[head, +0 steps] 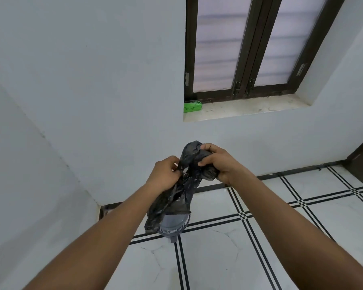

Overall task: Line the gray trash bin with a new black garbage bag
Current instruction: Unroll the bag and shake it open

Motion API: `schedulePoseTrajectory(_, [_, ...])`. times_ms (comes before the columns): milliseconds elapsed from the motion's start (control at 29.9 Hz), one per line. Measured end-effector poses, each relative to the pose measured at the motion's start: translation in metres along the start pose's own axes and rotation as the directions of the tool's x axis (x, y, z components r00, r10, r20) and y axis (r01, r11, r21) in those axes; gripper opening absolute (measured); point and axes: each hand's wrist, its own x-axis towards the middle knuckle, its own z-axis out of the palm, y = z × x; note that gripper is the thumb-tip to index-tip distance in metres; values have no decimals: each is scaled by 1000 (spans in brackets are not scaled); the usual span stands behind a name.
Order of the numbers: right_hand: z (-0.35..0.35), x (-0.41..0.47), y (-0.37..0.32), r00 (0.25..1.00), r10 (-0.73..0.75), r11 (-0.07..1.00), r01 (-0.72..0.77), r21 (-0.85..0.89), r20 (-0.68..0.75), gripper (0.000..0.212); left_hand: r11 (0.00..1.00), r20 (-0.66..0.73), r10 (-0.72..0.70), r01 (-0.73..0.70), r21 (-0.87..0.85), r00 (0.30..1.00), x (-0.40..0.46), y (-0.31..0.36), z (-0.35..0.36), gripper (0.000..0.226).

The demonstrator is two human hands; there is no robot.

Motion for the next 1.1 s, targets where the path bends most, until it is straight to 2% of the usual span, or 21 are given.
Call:
schedulePoseTrajectory(134, [-19, -2, -1, 991, -122, 933, 98, -346, -47, 49, 934, -148, -142, 83, -348, 979, 0, -6, -3, 30])
schedulePoseTrajectory(267, [-25, -2, 4, 945, -242, 790, 61, -611, -219, 43, 873, -138, -124, 41, -486, 983, 3, 5, -6, 48])
schedulePoseTrajectory(334, [-27, -5, 7, 902, -341, 644, 17, -765, -267, 50, 896, -213, -149, 41, -442, 966, 4, 7, -10, 51])
schedulePoseTrajectory(367, [-28, -7, 9, 892, -382, 538, 1, -843, -243, 52, 936, -258, -118, 20, -350, 959, 4, 8, -13, 51])
schedulePoseTrajectory(434, [-27, -9, 14, 886, -430, 369, -4, -929, -175, 49, 989, -267, 52, -87, -122, 962, 2, 11, -15, 48])
schedulePoseTrajectory(468, [-25, -10, 14, 882, -444, 328, -3, -945, -157, 43, 989, -229, 138, -148, -26, 964, 0, 15, -15, 43])
schedulePoseTrajectory(534, [-19, -11, 12, 871, -458, 323, -25, -946, -179, 28, 962, -162, 248, -222, 160, 955, -4, 23, -15, 19])
schedulePoseTrajectory(635, [-17, -14, 7, 849, -448, 408, -83, -909, -279, 33, 879, -121, 367, -302, 370, 922, -3, 23, -17, 22])
schedulePoseTrajectory(768, [-23, -13, 15, 765, -583, 364, -57, -930, -275, 26, 881, -167, 394, -320, 347, 904, -2, 13, -21, 41])
schedulePoseTrajectory(869, [-30, -5, 20, 748, -613, 491, 109, -864, -254, 39, 932, -267, 342, -290, 216, 901, -1, 15, -20, 42])
schedulePoseTrajectory(902, [-32, -4, 22, 751, -622, 513, 180, -839, -219, 42, 954, -324, 293, -254, 158, 900, 1, 17, -21, 42])
schedulePoseTrajectory(969, [-36, -4, 25, 761, -642, 482, 303, -822, -96, 48, 984, -428, 177, -169, 56, 887, 5, 20, -25, 41])
schedulePoseTrajectory(1036, [-40, -7, 27, 780, -620, 373, 390, -842, 87, 59, 994, -477, 113, -95, 61, 871, 9, 21, -31, 36])
schedulePoseTrajectory(1102, [-41, -11, 26, 809, -527, 203, 418, -885, 261, 73, 987, -478, 112, -40, 158, 871, 10, 20, -35, 32])
